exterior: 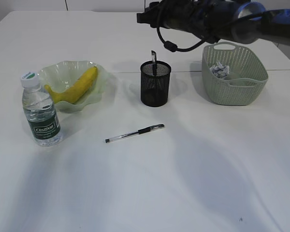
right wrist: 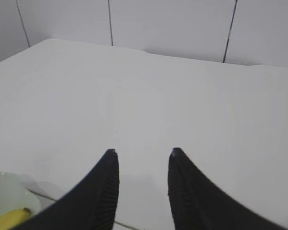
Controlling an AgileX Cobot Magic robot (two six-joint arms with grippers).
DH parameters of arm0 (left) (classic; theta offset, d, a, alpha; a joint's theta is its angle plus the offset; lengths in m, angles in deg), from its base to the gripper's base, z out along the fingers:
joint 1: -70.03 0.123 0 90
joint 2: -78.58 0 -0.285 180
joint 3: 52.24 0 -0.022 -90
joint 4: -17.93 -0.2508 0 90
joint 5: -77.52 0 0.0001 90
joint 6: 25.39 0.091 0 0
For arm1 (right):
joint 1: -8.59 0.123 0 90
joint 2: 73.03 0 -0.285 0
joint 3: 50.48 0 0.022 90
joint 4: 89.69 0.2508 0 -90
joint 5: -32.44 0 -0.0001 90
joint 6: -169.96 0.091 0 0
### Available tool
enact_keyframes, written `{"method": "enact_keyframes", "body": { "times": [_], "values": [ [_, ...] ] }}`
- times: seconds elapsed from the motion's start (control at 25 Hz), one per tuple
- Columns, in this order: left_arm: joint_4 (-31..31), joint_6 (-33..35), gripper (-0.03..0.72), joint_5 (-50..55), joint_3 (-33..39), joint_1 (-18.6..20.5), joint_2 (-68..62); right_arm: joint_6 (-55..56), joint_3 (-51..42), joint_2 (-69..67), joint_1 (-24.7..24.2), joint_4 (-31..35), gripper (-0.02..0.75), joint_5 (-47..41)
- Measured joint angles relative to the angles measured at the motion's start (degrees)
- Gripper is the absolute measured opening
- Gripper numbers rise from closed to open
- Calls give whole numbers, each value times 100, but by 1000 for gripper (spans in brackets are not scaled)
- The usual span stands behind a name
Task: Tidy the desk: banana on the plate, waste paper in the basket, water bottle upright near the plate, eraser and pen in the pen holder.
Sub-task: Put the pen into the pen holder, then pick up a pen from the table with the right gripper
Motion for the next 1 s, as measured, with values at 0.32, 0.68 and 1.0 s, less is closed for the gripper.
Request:
{"method": "enact_keyframes", "body": {
  "times": [0.32,0.68,1.0],
  "values": [
    [0,0,239,0,0,0,0,800,142,498,-8,207,263,-1325],
    [0,0,239,0,0,0,0,958,144,902,-8,1423,262,-2323],
    [11,0,239,0,0,0,0,971,154,1118,15,2312,286,-3508]
  ]
}}
